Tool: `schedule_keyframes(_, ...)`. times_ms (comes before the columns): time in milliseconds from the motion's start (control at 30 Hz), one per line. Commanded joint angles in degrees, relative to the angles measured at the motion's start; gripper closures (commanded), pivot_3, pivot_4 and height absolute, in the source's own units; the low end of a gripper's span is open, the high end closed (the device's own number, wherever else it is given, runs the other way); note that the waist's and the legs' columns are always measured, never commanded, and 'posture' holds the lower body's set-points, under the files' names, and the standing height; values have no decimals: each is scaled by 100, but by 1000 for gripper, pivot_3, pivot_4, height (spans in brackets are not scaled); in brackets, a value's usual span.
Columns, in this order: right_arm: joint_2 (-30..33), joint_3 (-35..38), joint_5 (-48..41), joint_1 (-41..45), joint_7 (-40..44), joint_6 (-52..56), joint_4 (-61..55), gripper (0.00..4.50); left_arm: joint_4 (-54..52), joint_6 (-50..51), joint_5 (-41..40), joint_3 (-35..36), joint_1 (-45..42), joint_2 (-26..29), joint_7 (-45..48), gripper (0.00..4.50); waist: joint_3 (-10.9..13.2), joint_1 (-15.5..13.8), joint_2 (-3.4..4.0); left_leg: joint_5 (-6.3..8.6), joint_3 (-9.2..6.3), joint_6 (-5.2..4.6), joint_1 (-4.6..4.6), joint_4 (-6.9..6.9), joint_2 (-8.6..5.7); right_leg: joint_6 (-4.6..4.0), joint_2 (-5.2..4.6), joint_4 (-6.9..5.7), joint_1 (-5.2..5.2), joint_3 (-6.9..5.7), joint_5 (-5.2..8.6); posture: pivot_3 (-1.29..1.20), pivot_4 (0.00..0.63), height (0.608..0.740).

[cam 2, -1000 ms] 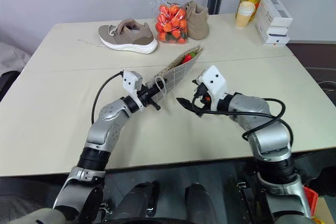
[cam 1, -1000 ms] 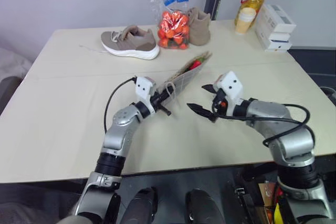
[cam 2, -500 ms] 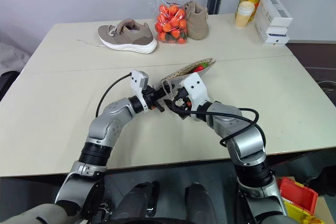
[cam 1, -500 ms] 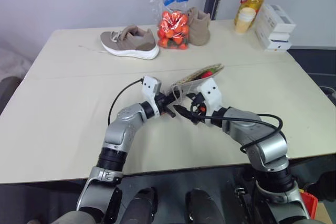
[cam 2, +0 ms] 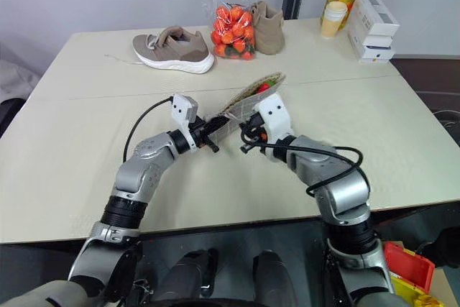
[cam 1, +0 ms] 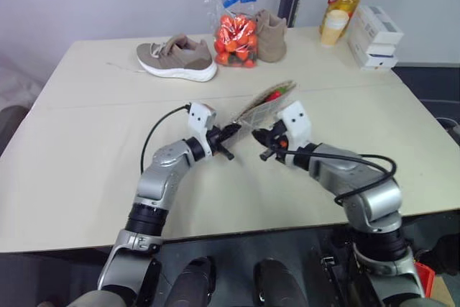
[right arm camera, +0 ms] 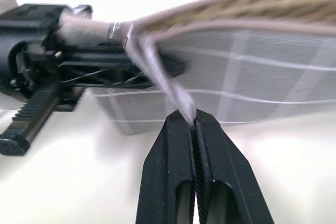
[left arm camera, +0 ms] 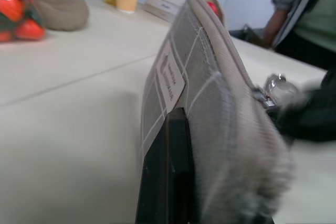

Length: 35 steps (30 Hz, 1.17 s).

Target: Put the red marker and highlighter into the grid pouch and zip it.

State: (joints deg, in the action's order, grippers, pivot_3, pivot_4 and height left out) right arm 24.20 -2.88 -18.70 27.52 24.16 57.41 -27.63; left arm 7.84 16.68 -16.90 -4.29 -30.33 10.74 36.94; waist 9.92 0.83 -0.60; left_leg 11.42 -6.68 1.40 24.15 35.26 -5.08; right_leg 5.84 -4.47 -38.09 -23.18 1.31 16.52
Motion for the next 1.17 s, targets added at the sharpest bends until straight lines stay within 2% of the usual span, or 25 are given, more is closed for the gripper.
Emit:
schedule_keyframes(33,510,594,159,239,-28,-194,63,4490,79,-366,196,135,84,357,99,4500,0,-12,0,0,0,0,0,0,-1,0,-1,1,0,0,0,0,150,740)
schedule_keyframes(167,1384,862,531,284,-67,-677,823,4490,127,-585,248,158,319,809,400,4500,0,-18,0,0,3,-1,0,1,-2,0,-3,4,4,0,0,0,150,740)
schedule_keyframes(333,1730,807,805,90,-45,-1188,1367,4490,72,-719,269,189,569,1187,567,4500,-1,35,2,1,9,-1,-11,-14,5,-2,1,4,2,8,1,0,150,740)
schedule_keyframes(400,1773,706,660,-69,194,-1205,1307,4490,28,-587,86,310,633,1240,629,4500,-1,28,2,1,9,-1,-10,-13,6,-2,1,4,3,8,1,0,150,740)
schedule_keyframes(433,1738,695,506,-175,348,-1176,1215,4500,1,-496,-3,375,670,1266,627,4183,-1,31,2,1,8,-1,-10,-12,6,-1,0,4,4,8,1,0,150,740)
schedule_keyframes(500,1642,716,267,-316,533,-1057,1085,3860,-44,-410,-86,424,737,1321,644,3568,-1,35,2,1,9,-1,-11,-10,6,-1,0,4,6,8,1,0,150,740)
schedule_keyframes(533,1645,684,204,-409,645,-1062,1001,3497,-84,-383,-84,430,782,1354,642,3088,-1,31,3,1,8,-1,-11,-11,6,-1,1,4,5,8,1,0,150,740)
schedule_keyframes(633,1636,590,112,-810,919,-1215,699,1989,-247,-252,-57,562,1020,1417,471,1509,0,-16,2,1,5,-2,-8,-8,5,-1,-1,4,4,6,1,0,150,740)
schedule_keyframes(667,1619,591,107,-888,938,-1229,649,1617,-283,-206,-59,596,1077,1431,428,1103,0,-27,2,1,5,-3,-8,-6,3,-1,-4,5,7,6,1,0,150,740)
schedule_keyframes(700,1600,591,116,-1052,969,-1332,592,981,-382,-106,-94,675,1249,1481,388,526,0,-28,1,2,5,-3,-6,-5,2,-1,-6,6,7,5,1,0,150,740)
schedule_keyframes(933,1451,838,61,-1877,1128,-1981,590,981,-1177,662,-529,1582,2343,1556,-240,526,0,-11,1,3,3,-4,-5,-8,4,-1,-7,10,6,11,1,0,150,740)
schedule_keyframes(1067,1184,901,43,-1782,1063,-2366,1030,981,-1461,864,-843,2087,2744,1439,-555,526,-1,-20,0,3,3,-4,-9,-5,6,-2,-7,8,9,10,1,0,150,740)
schedule_keyframes(1167,1046,883,69,-1684,1096,-2561,1270,981,-1582,865,-780,2061,2854,1482,-627,526,-1,-24,0,3,3,-4,-10,-3,5,-3,-8,9,13,8,1,0,150,740)
